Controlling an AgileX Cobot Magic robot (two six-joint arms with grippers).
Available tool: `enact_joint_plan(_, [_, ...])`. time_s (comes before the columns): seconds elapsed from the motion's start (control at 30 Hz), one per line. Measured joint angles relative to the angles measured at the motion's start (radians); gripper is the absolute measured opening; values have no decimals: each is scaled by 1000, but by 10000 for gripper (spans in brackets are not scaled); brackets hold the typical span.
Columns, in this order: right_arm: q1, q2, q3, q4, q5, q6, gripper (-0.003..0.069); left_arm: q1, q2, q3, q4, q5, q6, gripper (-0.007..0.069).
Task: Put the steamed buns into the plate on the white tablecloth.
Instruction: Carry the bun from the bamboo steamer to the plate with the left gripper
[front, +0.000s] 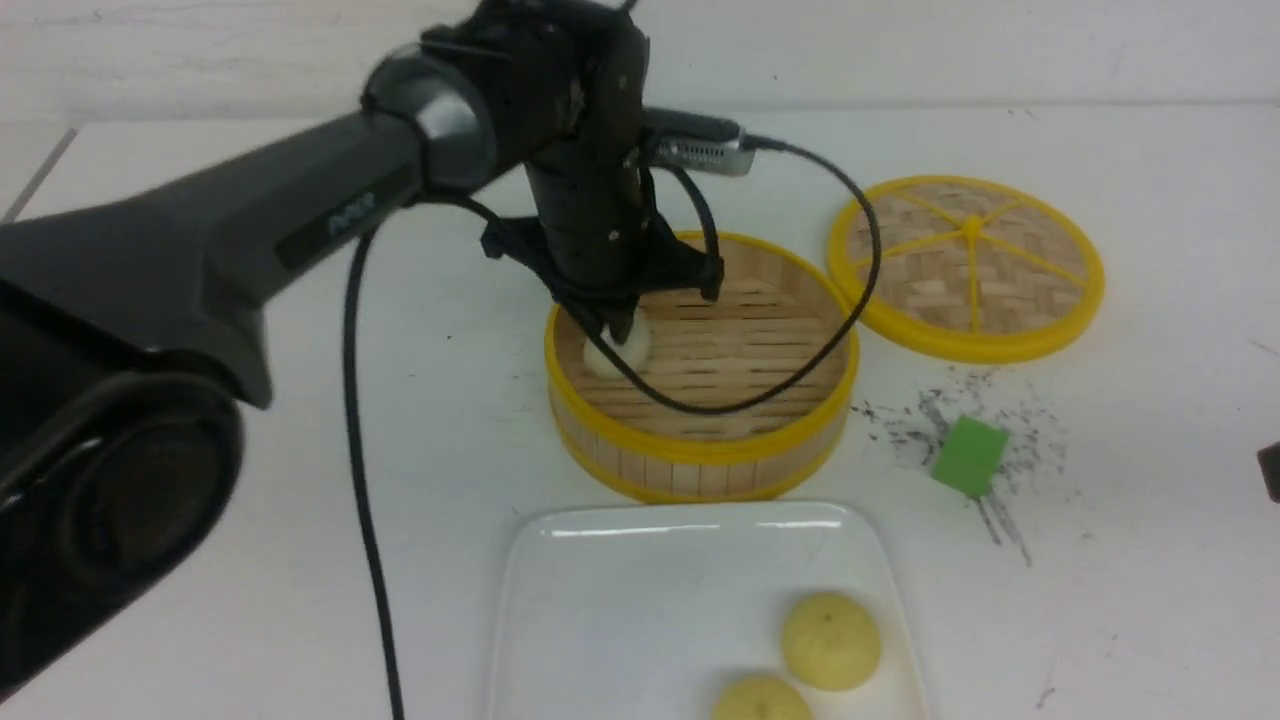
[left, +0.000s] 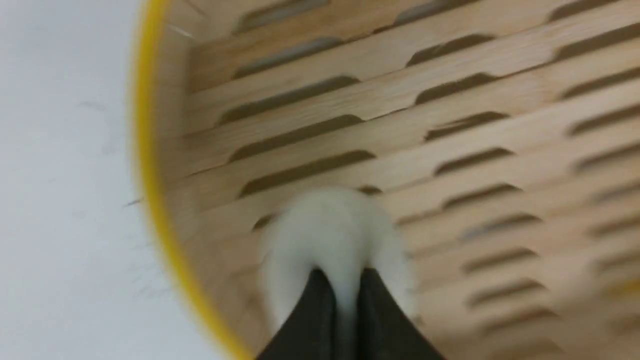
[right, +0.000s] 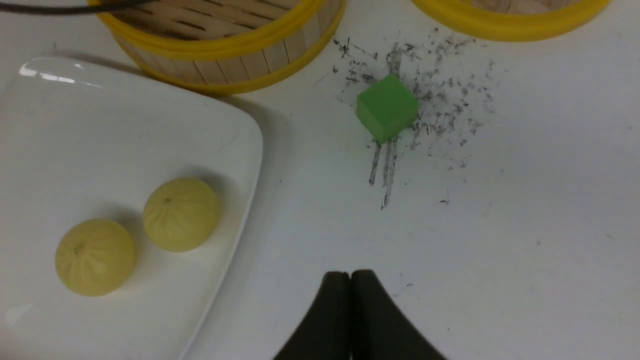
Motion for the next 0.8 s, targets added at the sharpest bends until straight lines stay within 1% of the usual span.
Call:
enact_joint_plan(0.1, [0,0,0,0,-4,0,15,0,-156,-1,0,63,-1,27])
enact_joint_plan(0.13, [0,0,0,0,-6,0,15,0,-156,-1,-2,63,-1,27])
enact_joint_plan(0.17, [0,0,1,1,-24,0,16,0,-227,-2,-11,101,-2,27])
enact_joint_plan(0.23, [0,0,1,4,-49,0,18,0,-280,1,-31,115,-3,27])
enact_joint_plan(0.27, [0,0,1,14,-75,0,19,0,-328,29,-65,120,-3,27])
enact_joint_plan(0.33, [0,0,1,33,-97,0,20,0,-389,114,-134,120,-2,29])
enact_joint_plan(0.4, [0,0,1,39,-97,0,20,-1,-409,169,-163,120,-2,30])
enact_joint_plan(0.43, [0,0,1,44,-88,0,23,-11,-433,282,-197,120,-3,30])
enact_joint_plan(0.47, [0,0,1,46,-79,0,25,-18,-436,350,-204,119,-9,30])
enact_joint_plan(0.5, [0,0,1,46,-77,0,25,-23,-436,364,-205,119,-11,31])
enact_joint_plan(0.53, [0,0,1,50,-57,0,26,-47,-437,458,-206,116,-29,34])
enact_joint_plan(0.57, [0,0,1,50,-44,0,26,-75,-435,547,-206,88,-45,37])
enact_joint_plan(0.6, [0,0,1,50,-41,0,26,-80,-434,547,-206,88,-45,37])
enact_joint_plan(0.63, [0,-1,1,50,-22,0,27,-123,-425,640,-206,10,-57,46])
enact_joint_plan(0.67, [0,-1,1,50,-17,0,27,-129,-423,648,-206,1,-58,46])
enact_joint_plan(0.7, [0,-8,1,50,-2,0,29,-162,-410,690,-206,-54,-68,55])
enact_joint_plan(0.73, [0,-12,1,50,7,0,29,-170,-403,705,-206,-77,-77,60])
enact_joint_plan(0.8, [0,-41,1,50,42,0,29,-202,-369,732,-207,-139,-119,99])
